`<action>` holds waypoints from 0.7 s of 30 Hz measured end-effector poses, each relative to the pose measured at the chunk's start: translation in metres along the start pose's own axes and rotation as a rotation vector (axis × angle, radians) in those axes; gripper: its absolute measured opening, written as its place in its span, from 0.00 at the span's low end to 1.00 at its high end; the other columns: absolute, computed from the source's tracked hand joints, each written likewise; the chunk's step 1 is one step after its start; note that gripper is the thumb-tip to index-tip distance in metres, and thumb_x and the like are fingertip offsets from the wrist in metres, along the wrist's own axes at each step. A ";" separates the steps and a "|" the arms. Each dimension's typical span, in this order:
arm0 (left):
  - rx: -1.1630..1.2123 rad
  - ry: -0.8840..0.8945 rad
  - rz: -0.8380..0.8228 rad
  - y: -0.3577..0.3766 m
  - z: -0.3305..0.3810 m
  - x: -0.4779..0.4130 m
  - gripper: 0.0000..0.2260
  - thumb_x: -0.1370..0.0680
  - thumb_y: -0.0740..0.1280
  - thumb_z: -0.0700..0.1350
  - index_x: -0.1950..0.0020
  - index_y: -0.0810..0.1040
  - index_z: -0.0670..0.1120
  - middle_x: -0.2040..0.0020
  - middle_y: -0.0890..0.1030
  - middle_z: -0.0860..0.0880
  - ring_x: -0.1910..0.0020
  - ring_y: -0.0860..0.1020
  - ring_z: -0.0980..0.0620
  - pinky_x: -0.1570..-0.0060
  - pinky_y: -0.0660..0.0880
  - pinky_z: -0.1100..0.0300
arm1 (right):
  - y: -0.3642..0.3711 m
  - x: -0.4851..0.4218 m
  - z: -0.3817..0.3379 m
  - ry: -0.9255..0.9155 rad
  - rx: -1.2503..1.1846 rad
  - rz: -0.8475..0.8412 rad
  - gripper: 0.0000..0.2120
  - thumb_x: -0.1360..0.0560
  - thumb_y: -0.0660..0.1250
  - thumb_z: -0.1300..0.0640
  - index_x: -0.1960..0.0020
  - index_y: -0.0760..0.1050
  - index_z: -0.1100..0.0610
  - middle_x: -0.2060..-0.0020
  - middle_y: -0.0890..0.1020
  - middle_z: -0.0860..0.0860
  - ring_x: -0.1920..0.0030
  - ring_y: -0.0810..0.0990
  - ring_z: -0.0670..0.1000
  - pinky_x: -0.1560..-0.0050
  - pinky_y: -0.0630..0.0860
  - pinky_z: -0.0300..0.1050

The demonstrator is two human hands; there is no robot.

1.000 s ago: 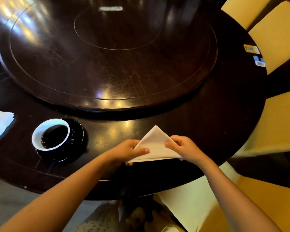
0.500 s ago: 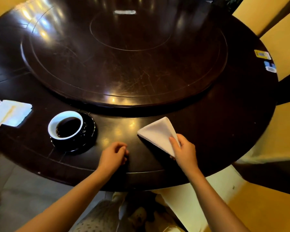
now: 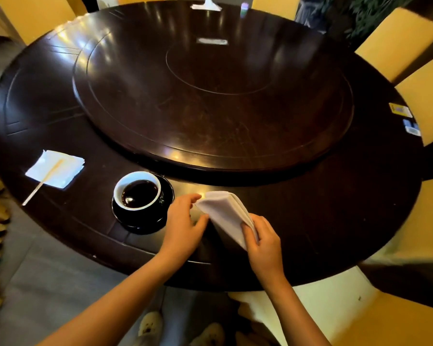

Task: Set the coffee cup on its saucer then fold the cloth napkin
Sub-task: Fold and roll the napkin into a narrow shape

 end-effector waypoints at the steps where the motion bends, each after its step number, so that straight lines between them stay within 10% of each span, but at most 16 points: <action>1: 0.005 0.015 -0.015 -0.002 -0.002 0.002 0.18 0.28 0.69 0.39 0.39 0.72 0.44 0.46 0.74 0.49 0.44 0.73 0.47 0.42 0.71 0.52 | 0.004 0.002 -0.004 0.004 -0.007 -0.004 0.09 0.24 0.59 0.54 0.46 0.75 0.52 0.56 0.77 0.46 0.52 0.76 0.39 0.57 0.72 0.30; 7: -0.062 0.155 -0.101 -0.028 0.000 -0.010 0.20 0.28 0.68 0.42 0.37 0.71 0.46 0.41 0.73 0.47 0.44 0.73 0.48 0.43 0.73 0.53 | 0.015 0.002 -0.025 -0.004 -0.010 -0.042 0.07 0.25 0.60 0.56 0.50 0.73 0.46 0.57 0.77 0.43 0.54 0.76 0.36 0.57 0.69 0.26; 14: 0.146 -0.141 -0.347 -0.011 -0.020 0.020 0.20 0.23 0.64 0.47 0.32 0.66 0.47 0.38 0.75 0.48 0.44 0.75 0.54 0.43 0.70 0.62 | 0.040 0.021 -0.038 0.210 0.043 0.384 0.07 0.25 0.64 0.63 0.47 0.73 0.62 0.55 0.74 0.51 0.56 0.73 0.47 0.60 0.65 0.31; 21: 0.289 -0.308 -0.477 0.006 -0.057 0.020 0.17 0.20 0.59 0.46 0.31 0.67 0.50 0.35 0.75 0.46 0.41 0.75 0.54 0.40 0.73 0.57 | 0.124 0.044 -0.026 0.383 -0.166 0.235 0.11 0.25 0.65 0.61 0.46 0.69 0.51 0.49 0.75 0.51 0.50 0.76 0.47 0.51 0.73 0.33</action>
Point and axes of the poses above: each hand's wrist, its own x-axis away from the middle knuckle, its own y-axis out of the palm, z = x × y, the point moved 6 cm from there along -x, towards the middle knuckle
